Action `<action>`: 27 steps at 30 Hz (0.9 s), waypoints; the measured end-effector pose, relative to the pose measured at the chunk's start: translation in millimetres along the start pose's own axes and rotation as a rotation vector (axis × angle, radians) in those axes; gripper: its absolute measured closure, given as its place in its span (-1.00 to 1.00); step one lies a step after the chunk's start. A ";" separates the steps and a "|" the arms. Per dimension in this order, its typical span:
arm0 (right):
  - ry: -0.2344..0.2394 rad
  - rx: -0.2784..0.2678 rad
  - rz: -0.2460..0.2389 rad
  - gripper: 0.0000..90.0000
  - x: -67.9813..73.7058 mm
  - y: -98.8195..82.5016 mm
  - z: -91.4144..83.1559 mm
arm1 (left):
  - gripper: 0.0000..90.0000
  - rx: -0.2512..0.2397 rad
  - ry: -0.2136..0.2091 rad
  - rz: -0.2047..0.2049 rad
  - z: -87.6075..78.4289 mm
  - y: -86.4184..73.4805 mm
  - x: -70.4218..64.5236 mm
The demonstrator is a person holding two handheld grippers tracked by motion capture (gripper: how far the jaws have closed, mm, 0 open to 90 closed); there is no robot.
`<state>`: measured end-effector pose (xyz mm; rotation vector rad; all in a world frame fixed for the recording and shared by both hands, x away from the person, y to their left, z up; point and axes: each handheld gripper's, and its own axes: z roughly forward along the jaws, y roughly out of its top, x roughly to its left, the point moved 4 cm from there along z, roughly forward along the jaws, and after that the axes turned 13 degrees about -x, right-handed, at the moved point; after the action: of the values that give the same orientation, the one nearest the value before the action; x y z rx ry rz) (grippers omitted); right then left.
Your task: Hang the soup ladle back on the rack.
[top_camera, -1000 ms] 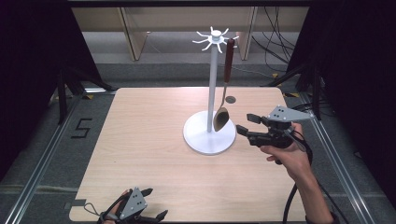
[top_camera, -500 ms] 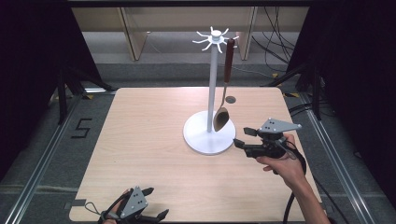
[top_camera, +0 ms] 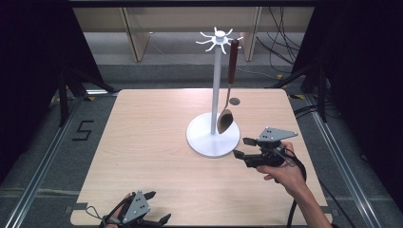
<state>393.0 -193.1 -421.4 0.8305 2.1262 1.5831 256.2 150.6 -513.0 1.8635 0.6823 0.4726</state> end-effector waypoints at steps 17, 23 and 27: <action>0.051 0.034 0.011 -0.22 14.5 -14.2 0.8 | -0.66 -0.001 -0.001 0.016 -0.6 -0.2 1.2; 0.057 0.037 0.002 -0.25 18.1 -19.0 -0.1 | -0.66 0.003 -0.002 0.007 -0.6 -0.7 0.6; 0.079 0.062 -0.003 -0.27 21.7 -25.2 0.4 | -0.66 0.003 0.000 0.013 -0.7 -0.6 0.9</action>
<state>370.7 -183.8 -444.2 0.7967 2.2407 1.5803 256.3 151.9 -513.4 1.8720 0.6716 0.4799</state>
